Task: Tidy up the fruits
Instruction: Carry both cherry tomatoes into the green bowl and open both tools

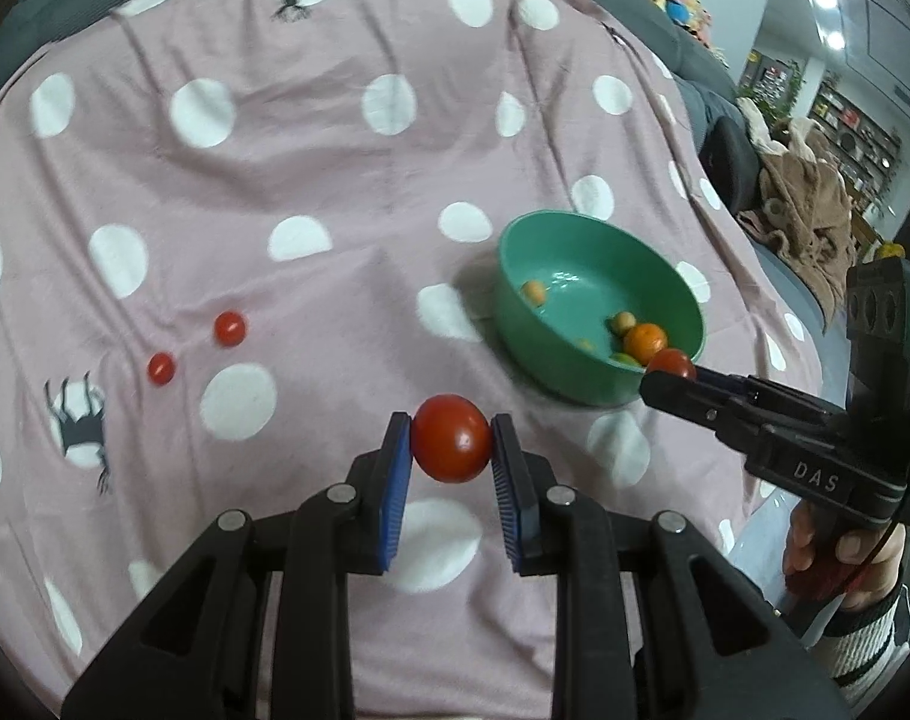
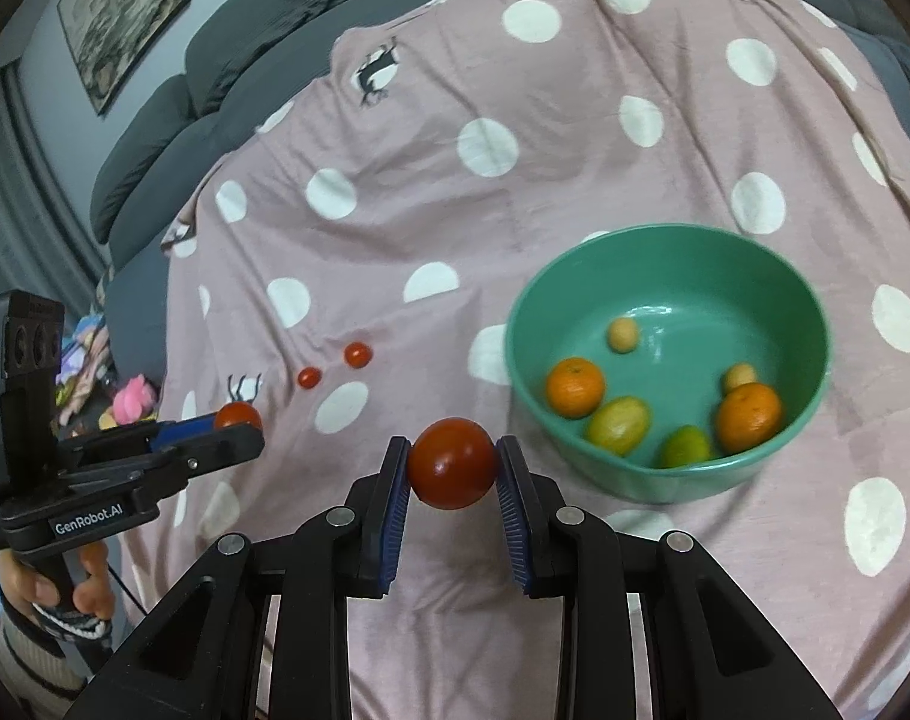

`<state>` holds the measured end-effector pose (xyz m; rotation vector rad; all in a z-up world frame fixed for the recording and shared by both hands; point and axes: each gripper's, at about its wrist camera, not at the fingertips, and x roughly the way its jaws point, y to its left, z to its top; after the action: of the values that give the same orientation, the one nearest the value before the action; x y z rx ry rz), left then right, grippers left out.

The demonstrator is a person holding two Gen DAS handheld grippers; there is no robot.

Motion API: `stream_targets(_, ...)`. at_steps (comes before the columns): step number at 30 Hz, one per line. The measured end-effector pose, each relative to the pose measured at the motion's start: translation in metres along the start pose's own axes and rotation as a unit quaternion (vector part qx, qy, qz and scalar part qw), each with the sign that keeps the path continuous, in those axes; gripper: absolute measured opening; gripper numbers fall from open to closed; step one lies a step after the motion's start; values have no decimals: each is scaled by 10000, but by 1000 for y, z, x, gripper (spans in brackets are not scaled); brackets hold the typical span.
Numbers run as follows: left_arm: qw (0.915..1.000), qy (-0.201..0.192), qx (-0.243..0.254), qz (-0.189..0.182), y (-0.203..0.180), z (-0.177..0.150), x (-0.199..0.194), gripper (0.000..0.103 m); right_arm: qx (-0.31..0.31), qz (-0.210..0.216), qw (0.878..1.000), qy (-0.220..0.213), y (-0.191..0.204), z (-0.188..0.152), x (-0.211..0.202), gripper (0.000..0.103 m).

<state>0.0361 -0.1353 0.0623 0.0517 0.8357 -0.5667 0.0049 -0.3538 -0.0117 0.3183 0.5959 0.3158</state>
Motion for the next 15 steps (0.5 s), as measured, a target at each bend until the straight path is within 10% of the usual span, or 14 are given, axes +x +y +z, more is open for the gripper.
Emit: stream_targets(15,9964,114,552,-627,-58,48,62,26,454,-497,9974,-270,-56,7,-15,31)
